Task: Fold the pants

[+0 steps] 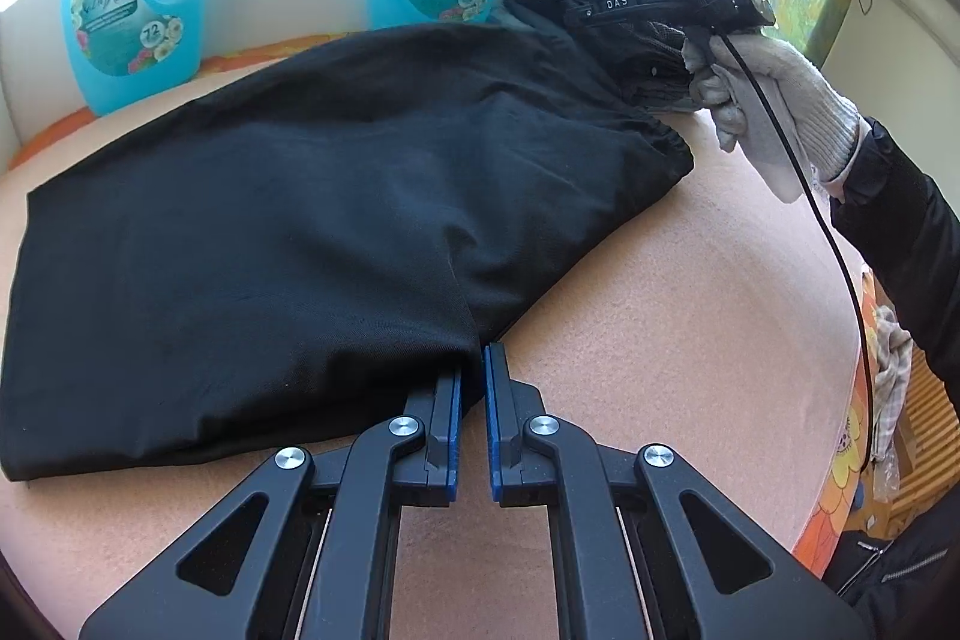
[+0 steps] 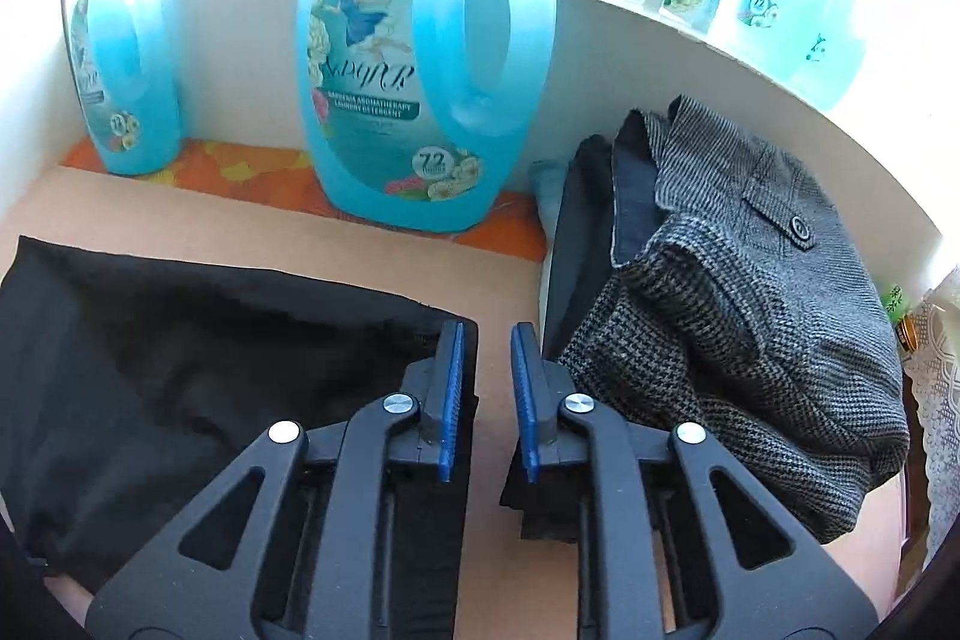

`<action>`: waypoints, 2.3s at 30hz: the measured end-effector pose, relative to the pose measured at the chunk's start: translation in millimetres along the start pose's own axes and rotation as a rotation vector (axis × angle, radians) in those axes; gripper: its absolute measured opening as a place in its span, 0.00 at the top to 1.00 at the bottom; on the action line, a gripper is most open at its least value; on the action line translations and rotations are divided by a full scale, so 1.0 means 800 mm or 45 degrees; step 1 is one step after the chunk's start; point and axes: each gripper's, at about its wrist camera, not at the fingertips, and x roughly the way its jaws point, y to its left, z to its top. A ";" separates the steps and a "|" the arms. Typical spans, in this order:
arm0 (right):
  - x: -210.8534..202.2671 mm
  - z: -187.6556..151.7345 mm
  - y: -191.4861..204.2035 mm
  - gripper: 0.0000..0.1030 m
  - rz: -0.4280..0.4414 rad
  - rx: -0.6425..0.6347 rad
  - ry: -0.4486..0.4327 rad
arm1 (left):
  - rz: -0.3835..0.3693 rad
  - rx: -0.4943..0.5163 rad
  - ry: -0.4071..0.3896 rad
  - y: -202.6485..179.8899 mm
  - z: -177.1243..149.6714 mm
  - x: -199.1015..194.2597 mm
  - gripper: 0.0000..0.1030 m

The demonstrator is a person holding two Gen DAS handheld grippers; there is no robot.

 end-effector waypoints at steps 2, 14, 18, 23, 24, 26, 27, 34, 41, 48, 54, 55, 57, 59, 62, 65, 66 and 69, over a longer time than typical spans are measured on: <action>-0.009 -0.006 -0.007 0.57 0.054 0.031 0.006 | 0.000 0.001 0.004 -0.001 0.000 -0.002 0.94; -0.122 -0.082 0.056 0.20 0.203 -0.184 -0.164 | 0.139 -0.202 -0.143 0.043 -0.044 -0.107 0.64; -0.148 -0.103 0.077 0.17 0.274 -0.175 -0.181 | 0.234 -0.362 -0.221 0.087 -0.056 -0.144 0.55; -0.151 -0.129 0.060 0.00 0.336 0.032 -0.103 | 0.343 -0.424 -0.295 0.113 -0.053 -0.170 0.55; -0.150 -0.134 0.054 0.00 0.323 0.066 -0.076 | 0.336 -0.433 -0.311 0.114 -0.050 -0.171 0.55; -0.146 -0.143 0.040 0.00 0.268 0.152 -0.029 | 0.332 -0.428 -0.332 0.114 -0.043 -0.171 0.55; -0.144 -0.148 0.032 0.00 0.255 0.202 0.000 | 0.335 -0.421 -0.337 0.111 -0.037 -0.168 0.55; -0.110 -0.185 -0.031 0.00 0.376 0.660 0.151 | 0.219 -0.326 -0.335 0.070 0.013 -0.127 0.55; -0.075 -0.202 -0.052 0.07 0.390 0.934 0.183 | 0.136 -0.175 -0.258 0.019 0.064 -0.070 0.55; -0.056 -0.198 -0.048 0.14 0.390 1.002 0.148 | 0.114 -0.105 -0.174 -0.003 0.108 -0.021 0.55; -0.048 -0.191 -0.050 0.33 0.400 0.952 0.170 | 0.066 -0.038 -0.139 -0.030 0.143 0.011 0.55; -0.049 -0.193 -0.050 0.35 0.411 0.952 0.170 | 0.055 -0.022 -0.131 -0.036 0.151 0.018 0.55; -0.052 -0.195 -0.048 0.39 0.418 0.929 0.166 | 0.026 -0.003 -0.102 -0.045 0.169 0.033 0.55; -0.053 -0.196 -0.043 0.43 0.428 0.882 0.160 | -0.002 0.008 -0.086 -0.054 0.186 0.047 0.55; -0.049 -0.197 -0.046 0.57 0.501 0.885 0.185 | -0.047 0.071 -0.076 -0.071 0.194 0.063 0.55; -0.038 -0.200 -0.065 0.70 0.620 0.954 0.228 | -0.077 0.193 -0.065 -0.095 0.176 0.070 0.55; -0.035 -0.201 -0.072 0.71 0.662 0.984 0.237 | -0.065 0.238 -0.061 -0.104 0.169 0.072 0.55; -0.033 -0.199 -0.081 0.74 0.725 1.002 0.243 | -0.079 0.362 -0.030 -0.129 0.146 0.077 0.55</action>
